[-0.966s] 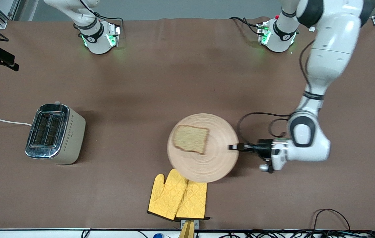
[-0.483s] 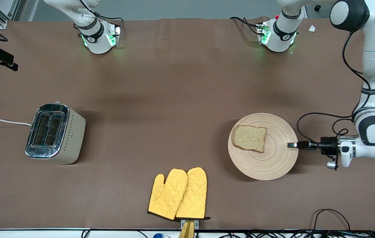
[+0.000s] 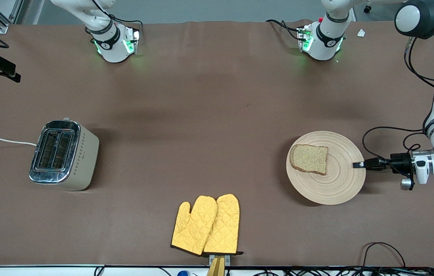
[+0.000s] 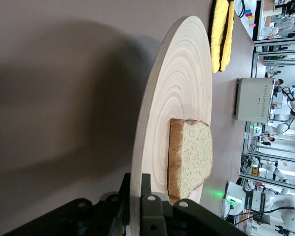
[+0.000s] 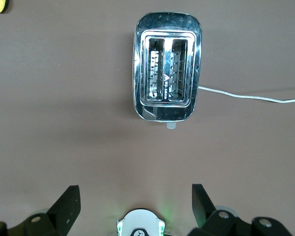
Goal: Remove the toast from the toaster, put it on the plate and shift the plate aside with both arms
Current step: 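Slide the plate with the left gripper away from the toaster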
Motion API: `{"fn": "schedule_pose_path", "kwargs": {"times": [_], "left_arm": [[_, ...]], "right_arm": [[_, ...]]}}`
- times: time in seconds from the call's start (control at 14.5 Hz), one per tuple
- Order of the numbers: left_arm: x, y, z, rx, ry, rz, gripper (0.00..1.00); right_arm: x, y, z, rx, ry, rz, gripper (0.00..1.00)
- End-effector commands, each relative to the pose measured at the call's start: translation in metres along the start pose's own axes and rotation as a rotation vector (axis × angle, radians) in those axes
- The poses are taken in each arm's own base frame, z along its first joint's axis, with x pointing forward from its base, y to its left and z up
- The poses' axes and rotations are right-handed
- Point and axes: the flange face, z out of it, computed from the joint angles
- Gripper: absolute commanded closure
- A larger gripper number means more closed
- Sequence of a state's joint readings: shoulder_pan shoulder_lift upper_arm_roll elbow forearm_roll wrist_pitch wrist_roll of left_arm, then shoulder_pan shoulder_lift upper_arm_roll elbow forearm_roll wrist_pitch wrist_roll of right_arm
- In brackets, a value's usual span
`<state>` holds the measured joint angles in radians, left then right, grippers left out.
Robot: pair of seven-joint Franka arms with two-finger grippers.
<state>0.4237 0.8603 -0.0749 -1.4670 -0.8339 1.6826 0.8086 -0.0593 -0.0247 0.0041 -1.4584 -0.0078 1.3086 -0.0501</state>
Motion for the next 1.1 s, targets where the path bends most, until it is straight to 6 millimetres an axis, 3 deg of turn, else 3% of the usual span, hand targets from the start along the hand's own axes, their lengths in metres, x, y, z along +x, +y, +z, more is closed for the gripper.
{"fn": "schedule_pose_path", "kwargs": {"times": [0.0,0.21,0.41,0.48,0.55,0.83,1.03], "left_arm": [[-0.01,-0.016,0.005,-0.053,-0.014,0.003,0.98],[-0.017,-0.026,0.0,-0.071,-0.013,0.003,0.92],[-0.02,-0.031,-0.009,-0.068,0.001,-0.006,0.63],[-0.024,-0.036,-0.013,-0.07,0.009,-0.012,0.29],[-0.027,-0.041,-0.019,-0.069,0.016,-0.018,0.02],[-0.032,-0.034,-0.045,0.047,-0.049,-0.013,0.0],[-0.022,-0.016,-0.079,0.23,-0.136,0.038,0.0]], "right_arm": [[-0.002,0.004,-0.003,-0.016,-0.003,0.007,0.0],[-0.003,0.004,-0.004,-0.017,-0.002,0.008,0.0],[-0.002,0.002,-0.003,-0.016,-0.003,0.01,0.0],[-0.002,0.002,-0.003,-0.016,-0.003,0.007,0.0],[-0.002,0.002,-0.003,-0.016,-0.003,0.006,0.0],[-0.002,0.003,-0.003,-0.015,-0.003,0.005,0.0],[-0.002,0.005,-0.003,-0.015,-0.003,0.007,0.0]]}}
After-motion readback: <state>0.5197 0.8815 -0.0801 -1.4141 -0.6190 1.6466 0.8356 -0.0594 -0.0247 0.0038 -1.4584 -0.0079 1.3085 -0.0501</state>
